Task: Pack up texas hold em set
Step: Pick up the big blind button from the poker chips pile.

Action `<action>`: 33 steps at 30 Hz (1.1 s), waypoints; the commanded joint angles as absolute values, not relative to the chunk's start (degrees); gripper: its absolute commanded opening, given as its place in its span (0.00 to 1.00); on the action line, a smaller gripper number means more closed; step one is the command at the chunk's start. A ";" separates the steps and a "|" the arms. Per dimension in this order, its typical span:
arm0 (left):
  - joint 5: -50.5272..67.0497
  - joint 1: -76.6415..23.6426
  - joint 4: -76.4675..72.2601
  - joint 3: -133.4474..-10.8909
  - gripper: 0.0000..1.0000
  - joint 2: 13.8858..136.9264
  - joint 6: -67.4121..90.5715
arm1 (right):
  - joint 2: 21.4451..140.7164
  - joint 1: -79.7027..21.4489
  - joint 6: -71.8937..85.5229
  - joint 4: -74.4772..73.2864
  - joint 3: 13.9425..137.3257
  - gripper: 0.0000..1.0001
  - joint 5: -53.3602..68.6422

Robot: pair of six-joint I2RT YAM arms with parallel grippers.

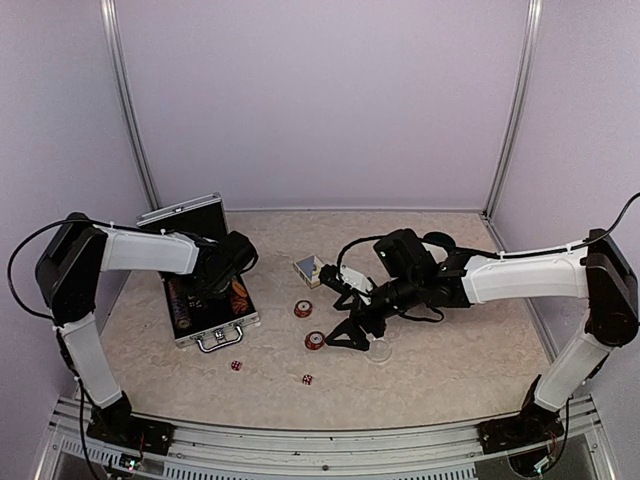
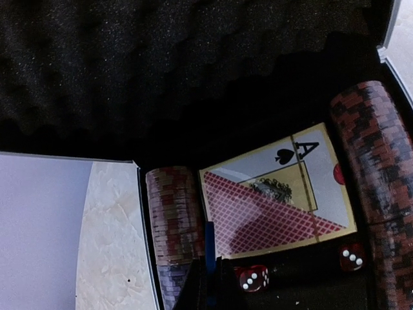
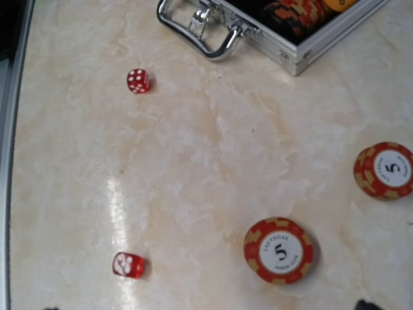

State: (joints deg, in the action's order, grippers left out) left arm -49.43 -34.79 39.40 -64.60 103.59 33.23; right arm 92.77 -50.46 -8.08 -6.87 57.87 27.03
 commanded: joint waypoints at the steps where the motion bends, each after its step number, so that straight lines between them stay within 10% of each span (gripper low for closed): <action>1: -51.46 -33.01 38.09 -67.39 0.00 107.10 30.63 | 92.13 -49.95 -8.61 -6.20 57.21 0.99 27.47; 14: -50.91 -32.18 36.57 -68.14 0.35 107.19 29.62 | 92.29 -49.94 -8.53 -6.24 57.20 0.99 27.69; 33: -34.54 -39.53 27.10 -64.48 0.59 94.81 33.73 | 92.67 -49.97 -8.25 -6.18 57.22 0.99 28.13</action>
State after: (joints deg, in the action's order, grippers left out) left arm -43.70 -38.57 32.69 -66.70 99.02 31.40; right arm 92.77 -50.46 -8.05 -6.87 57.67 27.42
